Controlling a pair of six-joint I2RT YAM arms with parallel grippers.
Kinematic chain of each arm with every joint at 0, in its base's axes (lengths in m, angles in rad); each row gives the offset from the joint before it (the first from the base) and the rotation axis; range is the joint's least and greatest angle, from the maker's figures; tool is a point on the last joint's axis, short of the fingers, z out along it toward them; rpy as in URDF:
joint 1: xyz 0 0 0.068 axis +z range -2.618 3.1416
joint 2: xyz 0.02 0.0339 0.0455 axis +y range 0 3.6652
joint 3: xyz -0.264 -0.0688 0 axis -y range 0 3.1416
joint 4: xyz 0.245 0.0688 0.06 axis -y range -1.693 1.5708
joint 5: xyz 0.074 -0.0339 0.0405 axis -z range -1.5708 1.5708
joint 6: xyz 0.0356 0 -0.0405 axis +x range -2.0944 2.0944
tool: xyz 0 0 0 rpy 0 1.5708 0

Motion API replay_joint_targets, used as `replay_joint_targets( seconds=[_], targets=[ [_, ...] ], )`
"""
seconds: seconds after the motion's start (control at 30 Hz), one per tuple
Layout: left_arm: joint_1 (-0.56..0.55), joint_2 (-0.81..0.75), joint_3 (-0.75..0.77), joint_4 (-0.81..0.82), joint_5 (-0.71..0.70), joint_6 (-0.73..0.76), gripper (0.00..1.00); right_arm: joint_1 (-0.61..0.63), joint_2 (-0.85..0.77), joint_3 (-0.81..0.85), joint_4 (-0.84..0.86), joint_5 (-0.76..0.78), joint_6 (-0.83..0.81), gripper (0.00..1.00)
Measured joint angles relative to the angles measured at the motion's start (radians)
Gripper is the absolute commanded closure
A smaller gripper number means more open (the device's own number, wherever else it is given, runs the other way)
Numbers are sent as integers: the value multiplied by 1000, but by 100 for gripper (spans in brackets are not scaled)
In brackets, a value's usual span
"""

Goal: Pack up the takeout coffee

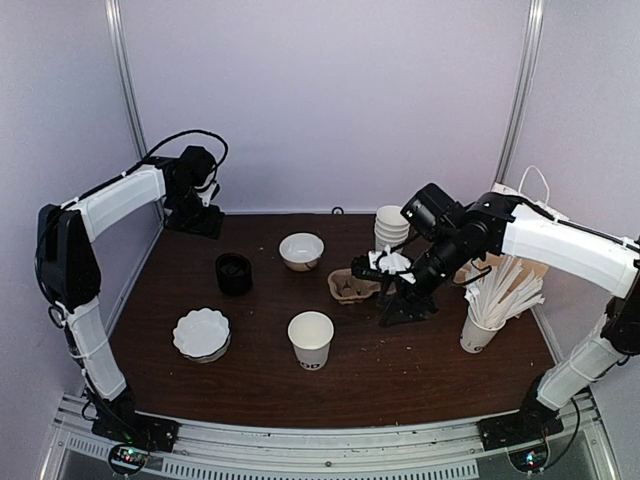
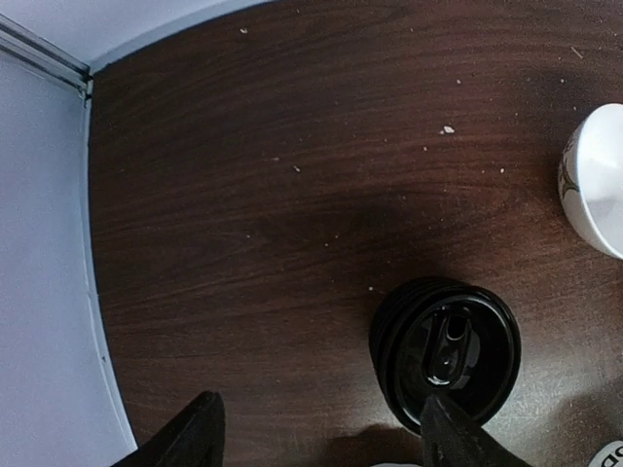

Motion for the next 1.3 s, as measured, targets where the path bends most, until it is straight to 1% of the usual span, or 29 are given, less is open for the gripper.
replay_joint_targets(
  seconds=[0.1,0.2,0.3,0.4,0.67,0.8,0.87,0.9,1.3],
  targets=[
    [1,56,20,-14,34,-14,30,23,5,-73,51,1,-10,51],
    [-5,100,21,-35,47,-25,35,34,15,-142,103,11,-29,52],
    [-6,121,21,-50,50,-27,38,37,18,-214,165,18,-46,52],
    [-6,134,25,-63,46,-28,40,39,20,-256,197,23,-57,52],
    [-6,154,27,-81,54,-28,40,44,34,-258,249,26,-77,53],
    [-6,157,27,-82,57,-27,49,45,46,-258,256,26,-80,53],
    [-6,163,27,-84,58,-24,58,48,48,-258,257,26,-80,53],
    [-6,167,27,-85,58,-25,60,49,48,-258,257,26,-80,52],
    [-6,179,27,-99,59,-19,69,54,55,-258,260,29,-83,53]
  ],
)
